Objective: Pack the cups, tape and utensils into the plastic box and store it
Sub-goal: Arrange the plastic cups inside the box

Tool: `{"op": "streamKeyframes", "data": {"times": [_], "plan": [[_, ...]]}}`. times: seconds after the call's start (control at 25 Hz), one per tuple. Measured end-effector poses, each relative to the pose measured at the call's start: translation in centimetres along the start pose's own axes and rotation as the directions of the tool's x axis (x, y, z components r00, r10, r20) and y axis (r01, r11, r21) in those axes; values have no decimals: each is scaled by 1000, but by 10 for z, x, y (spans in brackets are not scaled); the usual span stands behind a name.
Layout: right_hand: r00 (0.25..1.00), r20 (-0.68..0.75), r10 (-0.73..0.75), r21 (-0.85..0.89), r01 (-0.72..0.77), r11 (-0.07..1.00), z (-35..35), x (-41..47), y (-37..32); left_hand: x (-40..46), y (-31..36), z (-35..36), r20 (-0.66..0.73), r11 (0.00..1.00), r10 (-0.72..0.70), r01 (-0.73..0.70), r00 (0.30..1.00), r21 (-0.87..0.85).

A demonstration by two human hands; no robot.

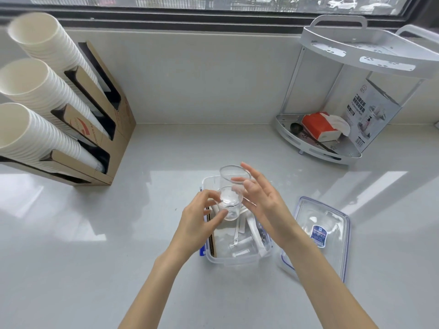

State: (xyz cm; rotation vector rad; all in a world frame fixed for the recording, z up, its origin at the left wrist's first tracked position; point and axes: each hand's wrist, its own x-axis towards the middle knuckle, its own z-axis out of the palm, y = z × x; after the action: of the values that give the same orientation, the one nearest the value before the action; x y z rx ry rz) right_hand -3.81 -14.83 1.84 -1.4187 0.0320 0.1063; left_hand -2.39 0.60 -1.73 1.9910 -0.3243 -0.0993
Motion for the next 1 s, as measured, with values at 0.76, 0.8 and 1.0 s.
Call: {"op": "streamKeyframes", "data": {"times": [0.76,0.8,1.0], "plan": [[993,-43,109,-684,-109,722,-14,-2,36,-9,-15,2,-98,981,-158,145,983,-128],[987,19,162,-809,-80,582,-17,-2,41,-9,-17,1,-108,980,-165,151,980,-129],[894,149,422,-989,134,66,-17,6,61,-10,-17,-2,-116,980,-164,149,980,-131]]}}
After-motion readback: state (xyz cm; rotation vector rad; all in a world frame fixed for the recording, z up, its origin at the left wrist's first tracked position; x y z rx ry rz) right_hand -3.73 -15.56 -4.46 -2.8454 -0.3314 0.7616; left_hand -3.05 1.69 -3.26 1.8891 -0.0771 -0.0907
